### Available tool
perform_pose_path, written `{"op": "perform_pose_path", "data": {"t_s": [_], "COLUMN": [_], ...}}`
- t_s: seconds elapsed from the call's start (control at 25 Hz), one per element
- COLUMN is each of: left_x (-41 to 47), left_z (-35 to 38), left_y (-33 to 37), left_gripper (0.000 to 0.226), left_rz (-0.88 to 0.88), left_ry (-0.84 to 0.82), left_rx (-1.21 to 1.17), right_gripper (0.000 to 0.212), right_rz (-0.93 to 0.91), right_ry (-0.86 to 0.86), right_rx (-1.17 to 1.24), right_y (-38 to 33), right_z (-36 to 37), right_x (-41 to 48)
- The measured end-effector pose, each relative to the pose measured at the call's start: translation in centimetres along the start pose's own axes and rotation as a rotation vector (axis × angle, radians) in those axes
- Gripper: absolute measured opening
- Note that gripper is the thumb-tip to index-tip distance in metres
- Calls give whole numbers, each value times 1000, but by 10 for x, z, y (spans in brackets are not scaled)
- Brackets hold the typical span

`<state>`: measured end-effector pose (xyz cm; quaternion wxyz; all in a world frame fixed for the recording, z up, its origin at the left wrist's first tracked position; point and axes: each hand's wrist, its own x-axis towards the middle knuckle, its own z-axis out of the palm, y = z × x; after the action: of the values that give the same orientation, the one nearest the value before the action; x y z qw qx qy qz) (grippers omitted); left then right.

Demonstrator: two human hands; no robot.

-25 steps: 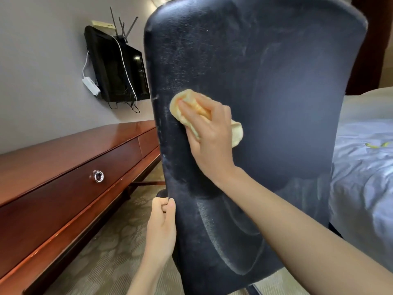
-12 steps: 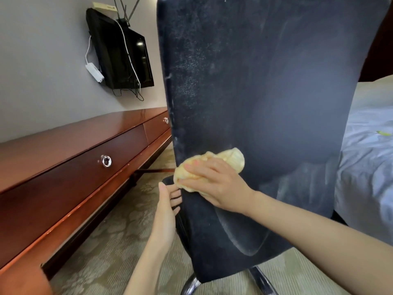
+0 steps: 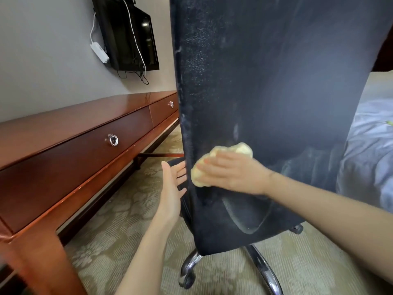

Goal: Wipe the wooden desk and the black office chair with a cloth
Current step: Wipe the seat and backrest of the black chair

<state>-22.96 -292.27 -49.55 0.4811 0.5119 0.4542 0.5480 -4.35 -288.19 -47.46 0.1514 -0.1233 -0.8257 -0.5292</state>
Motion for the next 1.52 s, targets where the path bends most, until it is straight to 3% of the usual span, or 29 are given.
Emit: {"op": "perform_pose_path", "data": {"t_s": [0.2,0.28,0.4,0.6,0.84,0.96,1.12,1.2,1.44,1.52], "left_x": [1,1,2,5,4,1,-2,-3,-4,-5], "left_z": [3,4,2,3,4,8,12,12,10,11], "left_y": [0,0,-2,-7,-11,-9,-7,-9,-16,-18], "left_gripper": [74,75,73,80,79,59,22,23,22,27], "left_rz": [-3,-10,-16,25,84,63,22,74,58,73], "left_ry": [19,30,38,48,68,107,146,139,105,95], "left_rx": [-8,6,-9,-92,-105,-34,67,106,116,125], "right_gripper": [39,43,31,30,51,70,57,39,29,32], "right_rz": [485,615,735,553,413,304,162,266,707,908], "right_ry": [242,311,417,399,101,-68,-173,-96,364,446], "right_rx": [59,28,-63,80,211,228,62,25,34,71], "right_y": [64,82,80,25,-72,-96,-75,-53,21,35], "right_z": [-38,-47,-45,-3,45,47,32,24,-4,-10], "right_x": [60,82,103,80,4,-37,-76,-78,-32,-9]}}
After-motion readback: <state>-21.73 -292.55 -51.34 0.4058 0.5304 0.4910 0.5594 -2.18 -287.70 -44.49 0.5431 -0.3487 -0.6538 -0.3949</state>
